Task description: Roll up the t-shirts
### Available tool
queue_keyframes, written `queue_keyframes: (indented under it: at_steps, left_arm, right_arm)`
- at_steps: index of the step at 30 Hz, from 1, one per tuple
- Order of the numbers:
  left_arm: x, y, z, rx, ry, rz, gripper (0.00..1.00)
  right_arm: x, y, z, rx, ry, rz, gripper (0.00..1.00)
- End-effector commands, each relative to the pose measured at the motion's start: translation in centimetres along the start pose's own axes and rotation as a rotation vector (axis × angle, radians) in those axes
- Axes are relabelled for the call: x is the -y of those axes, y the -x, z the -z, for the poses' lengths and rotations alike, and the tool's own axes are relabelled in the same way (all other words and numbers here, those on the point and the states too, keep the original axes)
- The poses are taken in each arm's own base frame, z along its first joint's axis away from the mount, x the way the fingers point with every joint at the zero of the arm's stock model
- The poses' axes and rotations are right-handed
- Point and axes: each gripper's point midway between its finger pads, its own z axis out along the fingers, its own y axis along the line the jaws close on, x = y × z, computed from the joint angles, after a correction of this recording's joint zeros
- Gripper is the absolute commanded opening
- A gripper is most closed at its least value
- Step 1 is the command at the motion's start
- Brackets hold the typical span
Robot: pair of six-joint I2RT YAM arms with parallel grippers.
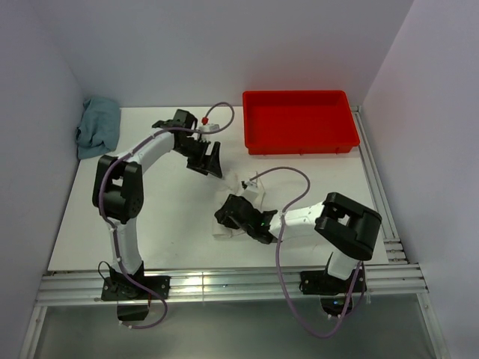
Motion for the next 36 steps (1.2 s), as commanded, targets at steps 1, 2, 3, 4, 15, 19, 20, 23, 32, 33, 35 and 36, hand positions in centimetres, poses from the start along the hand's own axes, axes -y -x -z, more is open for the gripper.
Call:
queue_keyframes:
  at_steps: [1, 2, 3, 4, 15, 19, 20, 23, 32, 33, 35, 36]
  left_arm:
    - [2.4, 1.2, 2.4, 0.1, -0.18, -0.101, 0.84]
    - [2.2, 0.6, 2.2, 0.092, -0.2, -0.096, 0.84]
    - [2.1, 0.3, 2.0, 0.092, -0.213, -0.102, 0.84]
    - [2.4, -0.3, 1.6, 0.079, -0.251, -0.106, 0.84]
    - [1.7, -3.7, -2.7, 0.017, -0.372, -0.095, 0.84]
    - [1.7, -4.7, -4.6, -0.016, -0.359, -0.099, 0.84]
    - [1.9, -5.1, -5.1, -0.026, -0.359, -0.101, 0.84]
    - [1.8, -5.3, -5.9, -0.038, -0.331, -0.096, 0.84]
    - [-1.0, -4.4, -7.0, -0.03, -0.092, 0.015, 0.53]
    - [-1.2, -4.5, -7.0, -0.033, -0.072, 0.026, 0.45]
    - [-2.0, -4.4, -6.6, -0.038, -0.001, 0.03, 0.24]
    - [-2.2, -4.4, -6.4, -0.042, 0.025, 0.029, 0.19]
  right_arm:
    - [1.9, -3.4, 0.8, -0.166, 0.122, -0.064, 0.37]
    - [2.0, -3.2, 1.0, -0.164, 0.141, -0.082, 0.37]
    - [2.1, -3.2, 1.1, -0.169, 0.157, -0.098, 0.37]
    - [2.4, -3.0, 1.3, -0.171, 0.185, -0.128, 0.37]
    - [3.9, -4.2, 1.8, -0.237, 0.319, -0.302, 0.37]
    - [4.4, -4.7, 1.7, -0.262, 0.322, -0.338, 0.37]
    - [4.2, -4.6, 1.6, -0.259, 0.331, -0.342, 0.37]
    - [4.6, -4.9, 1.4, -0.272, 0.313, -0.341, 0.37]
    - [5.6, -5.1, 1.0, -0.278, 0.247, -0.33, 0.38]
    - [5.8, -5.0, 0.9, -0.275, 0.233, -0.324, 0.38]
    - [6.4, -4.8, 0.9, -0.267, 0.18, -0.297, 0.41]
    - [6.7, -4.9, 0.9, -0.267, 0.159, -0.281, 0.43]
